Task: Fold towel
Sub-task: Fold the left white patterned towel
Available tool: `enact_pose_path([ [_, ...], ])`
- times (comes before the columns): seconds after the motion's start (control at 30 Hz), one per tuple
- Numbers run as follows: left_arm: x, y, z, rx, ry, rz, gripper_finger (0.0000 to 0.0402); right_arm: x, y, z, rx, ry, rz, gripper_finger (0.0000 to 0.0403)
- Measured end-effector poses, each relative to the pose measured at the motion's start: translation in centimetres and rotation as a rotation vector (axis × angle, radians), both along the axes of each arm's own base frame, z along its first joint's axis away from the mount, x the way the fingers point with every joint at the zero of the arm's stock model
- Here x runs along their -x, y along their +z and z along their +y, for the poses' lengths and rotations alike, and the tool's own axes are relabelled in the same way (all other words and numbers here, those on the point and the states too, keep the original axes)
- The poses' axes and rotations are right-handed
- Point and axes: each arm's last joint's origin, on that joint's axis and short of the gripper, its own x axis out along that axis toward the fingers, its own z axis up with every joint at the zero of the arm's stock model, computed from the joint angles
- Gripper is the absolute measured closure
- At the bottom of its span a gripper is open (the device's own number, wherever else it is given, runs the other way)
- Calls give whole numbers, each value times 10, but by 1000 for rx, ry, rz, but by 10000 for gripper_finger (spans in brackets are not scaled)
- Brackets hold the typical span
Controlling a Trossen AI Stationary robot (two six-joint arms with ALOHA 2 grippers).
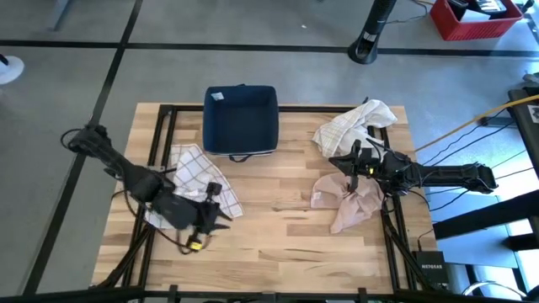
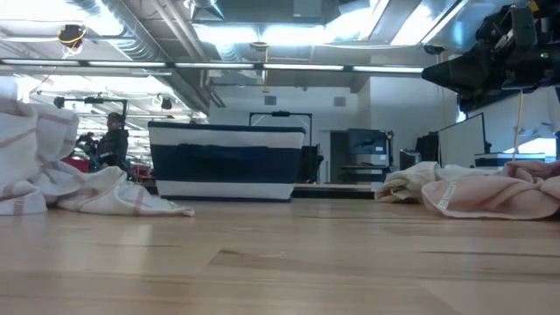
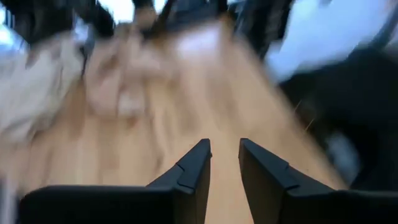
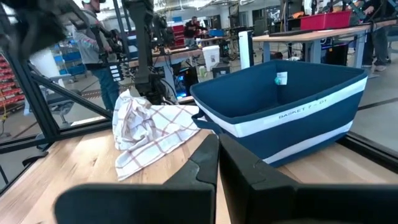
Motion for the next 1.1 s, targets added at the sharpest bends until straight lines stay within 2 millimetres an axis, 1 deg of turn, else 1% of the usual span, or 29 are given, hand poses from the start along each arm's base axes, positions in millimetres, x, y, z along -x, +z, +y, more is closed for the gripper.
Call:
enact_pose_path([
  [0.1, -1, -22, 4, -80, 92, 213, 324, 0, 0, 0, 0, 8, 3, 386],
  [0.23, 1, -44, 11, -113, 254, 422, 314, 0, 0, 0, 0, 9, 3, 386],
  [0.4, 0, -62, 16, -121, 390, 587, 275, 0, 0, 0, 0, 10, 3, 386],
  [0.53, -5, -82, 15, -90, 390, 718, 237, 0, 0, 0, 1, 10, 2, 386],
  [0.63, -9, -101, 15, -96, 382, 812, 222, 0, 0, 0, 1, 10, 2, 386],
  [0.73, -10, -121, 15, -142, 370, 895, 218, 0, 0, 0, 1, 10, 3, 386],
  [0.87, -12, -140, 17, -209, 343, 968, 218, 0, 0, 0, 1, 10, 3, 386],
  [1.1, -18, -155, 20, -238, 281, 1053, 218, 0, 0, 0, 1, 4, 3, 386],
])
